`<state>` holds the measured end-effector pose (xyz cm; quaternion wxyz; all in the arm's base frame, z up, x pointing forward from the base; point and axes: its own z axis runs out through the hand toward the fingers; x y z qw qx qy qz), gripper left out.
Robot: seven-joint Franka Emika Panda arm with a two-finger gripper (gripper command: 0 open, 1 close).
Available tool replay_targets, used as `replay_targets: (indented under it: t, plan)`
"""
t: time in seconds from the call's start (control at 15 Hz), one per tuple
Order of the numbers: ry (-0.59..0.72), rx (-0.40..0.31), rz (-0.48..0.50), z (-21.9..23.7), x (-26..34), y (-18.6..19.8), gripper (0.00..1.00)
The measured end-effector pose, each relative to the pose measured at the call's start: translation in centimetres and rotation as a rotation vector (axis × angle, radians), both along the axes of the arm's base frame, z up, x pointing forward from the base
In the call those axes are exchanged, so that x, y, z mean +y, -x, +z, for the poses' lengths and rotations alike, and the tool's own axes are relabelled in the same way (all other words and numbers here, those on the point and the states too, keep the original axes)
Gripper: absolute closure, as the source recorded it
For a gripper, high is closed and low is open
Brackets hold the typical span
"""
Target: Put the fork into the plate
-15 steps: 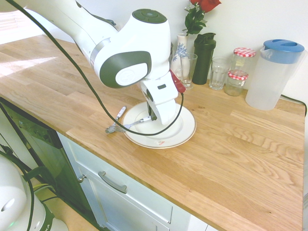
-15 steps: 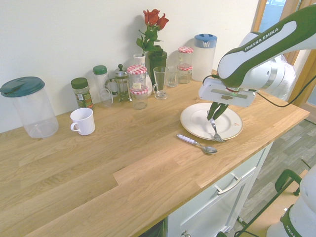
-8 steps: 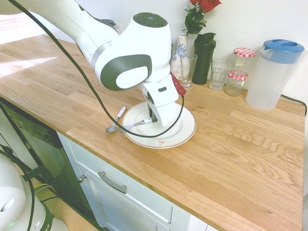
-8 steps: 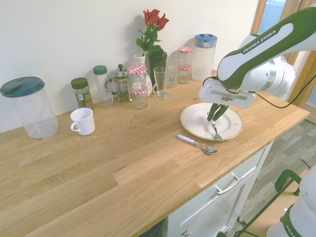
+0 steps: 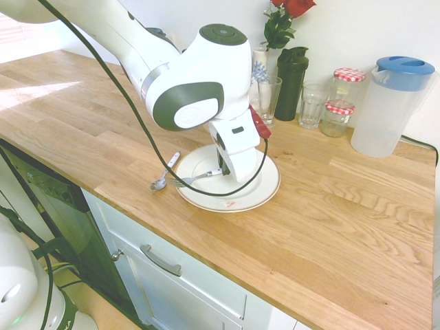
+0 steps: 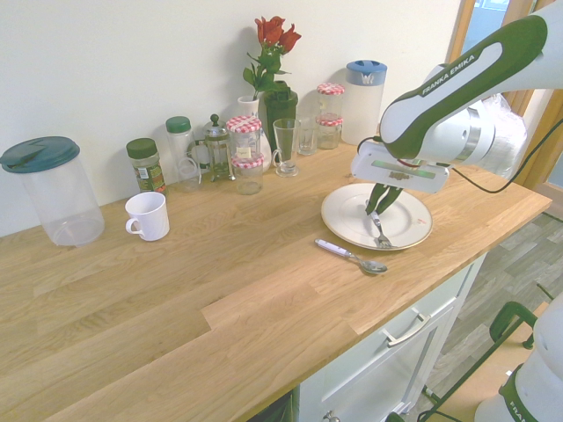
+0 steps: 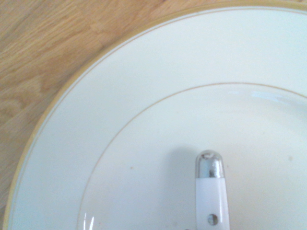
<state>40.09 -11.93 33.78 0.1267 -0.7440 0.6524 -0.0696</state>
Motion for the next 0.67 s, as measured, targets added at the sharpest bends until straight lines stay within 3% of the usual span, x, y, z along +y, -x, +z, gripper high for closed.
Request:
replay_targets:
  t: [0.67]
  plan:
    - [-0.005, -0.010, -0.017, 0.13, -0.78, -0.62, 0.00]
